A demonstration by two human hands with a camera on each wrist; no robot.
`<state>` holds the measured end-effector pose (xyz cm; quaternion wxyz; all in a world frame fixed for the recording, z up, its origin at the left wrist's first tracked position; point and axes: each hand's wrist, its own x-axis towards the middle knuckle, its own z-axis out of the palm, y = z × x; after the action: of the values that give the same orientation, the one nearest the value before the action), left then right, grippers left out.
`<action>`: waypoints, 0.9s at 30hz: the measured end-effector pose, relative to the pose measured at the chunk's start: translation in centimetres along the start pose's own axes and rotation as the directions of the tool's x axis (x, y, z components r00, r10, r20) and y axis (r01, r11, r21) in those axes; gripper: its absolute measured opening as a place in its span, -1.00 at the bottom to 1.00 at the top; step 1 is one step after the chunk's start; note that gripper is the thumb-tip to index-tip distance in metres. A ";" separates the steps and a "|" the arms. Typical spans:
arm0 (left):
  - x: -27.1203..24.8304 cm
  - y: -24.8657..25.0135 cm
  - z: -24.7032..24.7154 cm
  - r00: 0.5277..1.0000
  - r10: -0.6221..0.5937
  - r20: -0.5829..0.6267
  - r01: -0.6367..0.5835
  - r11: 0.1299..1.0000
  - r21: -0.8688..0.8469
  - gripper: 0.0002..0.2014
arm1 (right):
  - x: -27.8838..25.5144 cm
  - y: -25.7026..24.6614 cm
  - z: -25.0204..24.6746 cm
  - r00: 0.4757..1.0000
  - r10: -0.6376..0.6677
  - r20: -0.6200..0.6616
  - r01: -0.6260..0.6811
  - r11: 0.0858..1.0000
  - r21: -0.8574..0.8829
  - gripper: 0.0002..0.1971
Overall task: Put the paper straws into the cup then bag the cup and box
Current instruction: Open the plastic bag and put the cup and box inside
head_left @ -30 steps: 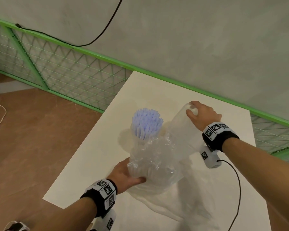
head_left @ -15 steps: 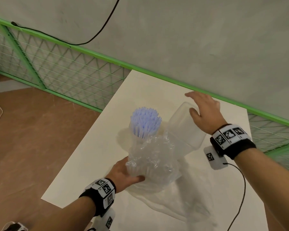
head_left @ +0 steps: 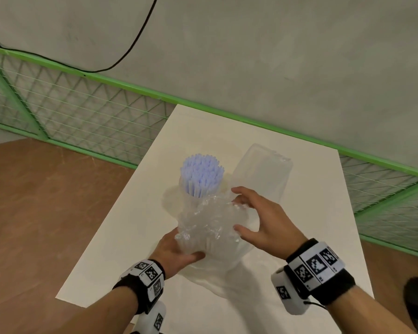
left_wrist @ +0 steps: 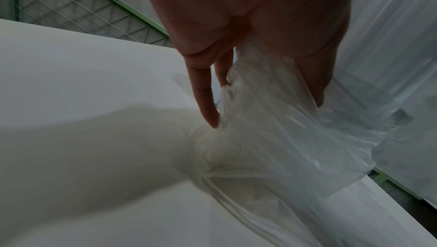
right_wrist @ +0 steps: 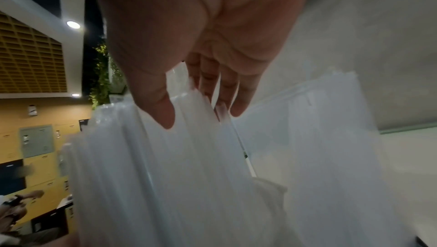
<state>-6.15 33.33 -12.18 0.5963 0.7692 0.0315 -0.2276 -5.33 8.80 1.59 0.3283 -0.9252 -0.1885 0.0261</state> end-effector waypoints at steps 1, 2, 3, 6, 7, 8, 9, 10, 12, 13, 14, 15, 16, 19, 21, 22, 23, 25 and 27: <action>0.0 0.0 0.0 1.000 -0.002 -0.003 0.002 1.000 0.005 -0.30 | -0.1 0.0 0.3 0.999 0.011 -0.035 -0.010 0.999 0.033 -0.31; 0.0 0.1 0.0 1.000 0.001 -0.004 -0.001 1.000 0.010 -0.32 | -0.2 -0.1 0.6 0.997 0.023 -0.076 -0.018 0.998 0.065 -0.34; -0.1 0.2 0.0 1.000 0.003 -0.004 -0.003 1.000 0.016 -0.34 | -0.3 -0.1 1.0 0.992 0.035 -0.119 -0.025 0.996 0.087 -0.37; -0.1 0.4 0.0 1.000 0.007 -0.007 -0.007 1.000 0.027 -0.41 | -0.7 0.2 2.0 0.967 0.080 -0.240 -0.051 0.991 0.126 -0.44; -0.1 0.4 0.0 1.000 0.009 -0.006 -0.009 1.000 0.028 -0.42 | -0.8 0.2 2.4 0.956 0.099 -0.276 -0.063 0.989 0.136 -0.46; -0.1 0.4 0.0 1.000 0.012 -0.006 -0.012 0.999 0.032 -0.43 | -0.9 0.2 2.8 0.942 0.115 -0.314 -0.072 0.987 0.146 -0.49; -0.1 0.4 0.0 1.000 0.014 -0.006 -0.014 0.999 0.035 -0.43 | -0.9 0.2 3.2 0.926 0.123 -0.356 -0.076 0.987 0.145 -0.53; -0.1 0.3 0.0 1.000 0.019 -0.007 -0.019 0.999 0.036 -0.44 | -0.8 0.2 3.5 0.909 0.126 -0.397 -0.080 0.988 0.129 -0.57; 0.0 0.2 0.0 1.000 0.025 -0.009 -0.024 0.999 0.038 -0.45 | -0.7 0.2 4.1 0.885 0.113 -0.452 -0.097 0.994 0.059 -0.65; 0.0 0.1 0.0 1.000 0.024 -0.007 -0.024 0.999 0.038 -0.46 | -0.6 0.1 4.3 0.881 0.106 -0.460 -0.108 0.994 0.022 -0.67; 0.0 0.0 0.0 1.000 0.023 -0.005 -0.023 0.999 0.038 -0.46 | -0.6 0.1 4.6 0.880 0.102 -0.464 -0.119 0.993 -0.006 -0.70; 0.0 0.0 0.0 1.000 0.023 -0.006 -0.023 0.999 0.038 -0.46 | -0.5 0.1 4.8 0.877 0.104 -0.469 -0.129 0.991 -0.021 -0.73; 0.0 0.0 0.0 1.000 0.025 -0.009 -0.024 0.999 0.039 -0.47 | -0.5 0.1 5.0 0.870 0.111 -0.480 -0.142 0.989 -0.028 -0.76; 0.0 0.0 0.0 0.999 0.032 -0.012 -0.031 0.999 0.042 -0.48 | -0.4 0.1 5.6 0.846 0.133 -0.517 -0.184 0.982 -0.049 -0.84; 0.1 0.0 -0.1 0.999 0.038 -0.009 -0.038 0.998 0.046 -0.48 | -0.3 0.1 5.8 0.849 0.159 -0.505 -0.198 0.980 -0.023 -0.86; 0.1 -0.1 -0.1 0.999 0.042 -0.008 -0.041 0.998 0.049 -0.47 | -0.3 0.1 5.9 0.852 0.177 -0.493 -0.204 0.979 0.000 -0.87; 0.1 -0.1 -0.1 0.999 0.044 -0.006 -0.043 0.998 0.052 -0.45 | -0.2 0.1 5.9 0.854 0.190 -0.484 -0.207 0.978 0.017 -0.87; 0.2 -0.2 -0.2 0.999 0.044 -0.008 -0.043 0.997 0.062 -0.38 | -0.1 0.2 5.6 0.861 0.183 -0.474 -0.193 0.981 0.027 -0.87; 0.2 -0.3 -0.2 0.999 0.043 -0.015 -0.042 0.997 0.072 -0.31 | 0.0 0.1 5.0 0.871 0.174 -0.460 -0.180 0.983 0.032 -0.87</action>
<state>-5.97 33.57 -12.47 0.5729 0.7924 0.0120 -0.2092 -6.16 11.73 -2.35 0.3542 -0.9202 -0.0199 -0.1655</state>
